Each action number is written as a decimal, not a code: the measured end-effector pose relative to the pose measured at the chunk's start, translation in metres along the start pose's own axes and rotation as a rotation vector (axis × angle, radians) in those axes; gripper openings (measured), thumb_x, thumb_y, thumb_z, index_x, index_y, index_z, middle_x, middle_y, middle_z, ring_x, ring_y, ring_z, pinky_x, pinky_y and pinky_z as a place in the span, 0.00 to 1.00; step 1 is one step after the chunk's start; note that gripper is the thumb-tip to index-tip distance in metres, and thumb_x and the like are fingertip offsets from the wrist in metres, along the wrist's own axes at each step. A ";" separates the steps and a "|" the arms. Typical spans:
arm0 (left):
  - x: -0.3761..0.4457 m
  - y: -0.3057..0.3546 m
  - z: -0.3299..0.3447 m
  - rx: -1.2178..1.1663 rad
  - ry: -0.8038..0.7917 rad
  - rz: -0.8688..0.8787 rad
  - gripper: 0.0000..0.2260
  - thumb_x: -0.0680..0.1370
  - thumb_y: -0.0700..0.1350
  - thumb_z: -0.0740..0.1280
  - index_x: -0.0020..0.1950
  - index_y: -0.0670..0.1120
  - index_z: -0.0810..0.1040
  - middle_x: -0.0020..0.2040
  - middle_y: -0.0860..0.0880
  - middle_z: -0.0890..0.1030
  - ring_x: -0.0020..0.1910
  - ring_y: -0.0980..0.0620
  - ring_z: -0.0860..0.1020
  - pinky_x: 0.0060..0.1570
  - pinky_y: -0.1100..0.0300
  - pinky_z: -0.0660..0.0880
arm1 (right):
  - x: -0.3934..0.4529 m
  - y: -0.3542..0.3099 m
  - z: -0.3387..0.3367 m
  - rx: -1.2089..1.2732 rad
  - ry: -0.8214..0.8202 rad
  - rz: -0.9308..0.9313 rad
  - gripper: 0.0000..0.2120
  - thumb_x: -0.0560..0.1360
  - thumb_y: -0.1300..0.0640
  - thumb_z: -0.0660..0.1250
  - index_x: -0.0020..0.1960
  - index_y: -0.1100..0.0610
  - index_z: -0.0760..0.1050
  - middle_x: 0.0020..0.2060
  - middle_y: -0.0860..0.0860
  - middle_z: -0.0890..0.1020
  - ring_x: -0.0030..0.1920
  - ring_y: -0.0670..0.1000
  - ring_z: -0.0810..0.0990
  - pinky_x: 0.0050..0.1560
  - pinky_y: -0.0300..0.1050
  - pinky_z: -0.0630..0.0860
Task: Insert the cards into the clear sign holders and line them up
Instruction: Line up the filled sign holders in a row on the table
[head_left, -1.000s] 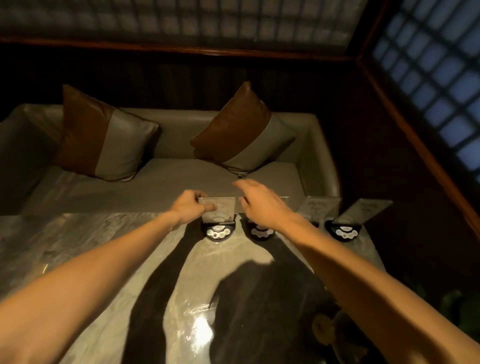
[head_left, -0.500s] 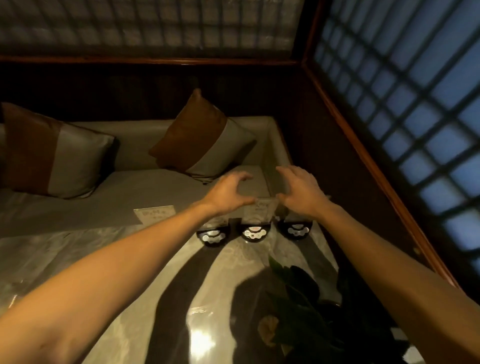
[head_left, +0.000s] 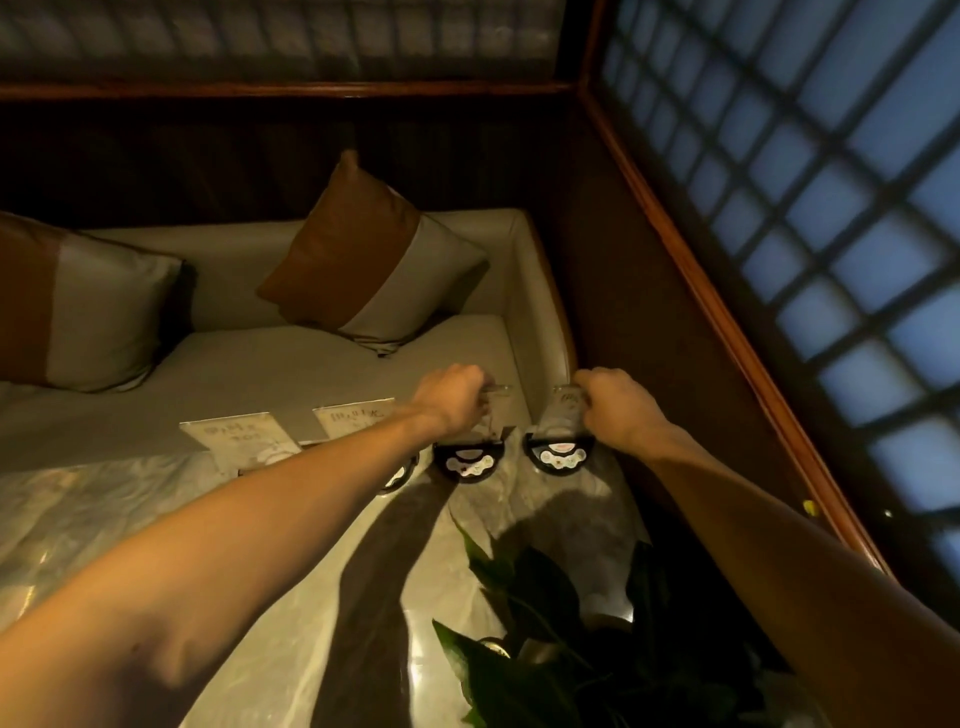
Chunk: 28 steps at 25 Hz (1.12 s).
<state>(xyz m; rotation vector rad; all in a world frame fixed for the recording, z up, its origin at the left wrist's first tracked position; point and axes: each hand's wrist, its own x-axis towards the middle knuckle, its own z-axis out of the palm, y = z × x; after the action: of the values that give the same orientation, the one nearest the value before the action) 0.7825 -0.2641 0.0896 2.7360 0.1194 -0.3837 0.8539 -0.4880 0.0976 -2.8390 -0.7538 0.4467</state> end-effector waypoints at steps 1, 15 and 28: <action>0.001 0.002 0.001 0.018 0.011 0.011 0.12 0.79 0.49 0.68 0.61 0.50 0.81 0.58 0.45 0.83 0.59 0.44 0.80 0.57 0.51 0.76 | 0.002 0.002 0.002 0.003 0.010 -0.005 0.10 0.77 0.65 0.66 0.56 0.56 0.77 0.53 0.55 0.81 0.54 0.57 0.79 0.51 0.53 0.80; 0.010 0.025 0.009 0.053 0.061 0.069 0.09 0.80 0.47 0.67 0.58 0.51 0.81 0.55 0.47 0.84 0.56 0.44 0.81 0.52 0.51 0.76 | 0.002 0.008 0.008 0.011 0.064 -0.019 0.10 0.78 0.64 0.64 0.57 0.55 0.77 0.52 0.53 0.81 0.55 0.55 0.77 0.53 0.55 0.80; 0.013 0.018 0.010 0.042 0.048 0.081 0.09 0.80 0.48 0.67 0.58 0.51 0.81 0.53 0.48 0.84 0.53 0.46 0.81 0.51 0.51 0.77 | 0.000 0.006 0.010 0.037 0.112 0.001 0.12 0.80 0.63 0.64 0.62 0.54 0.76 0.55 0.52 0.80 0.56 0.52 0.75 0.51 0.48 0.74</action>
<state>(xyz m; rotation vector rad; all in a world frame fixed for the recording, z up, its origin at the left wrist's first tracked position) 0.7945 -0.2846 0.0834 2.7816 0.0134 -0.3011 0.8531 -0.4922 0.0864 -2.8031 -0.7148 0.2951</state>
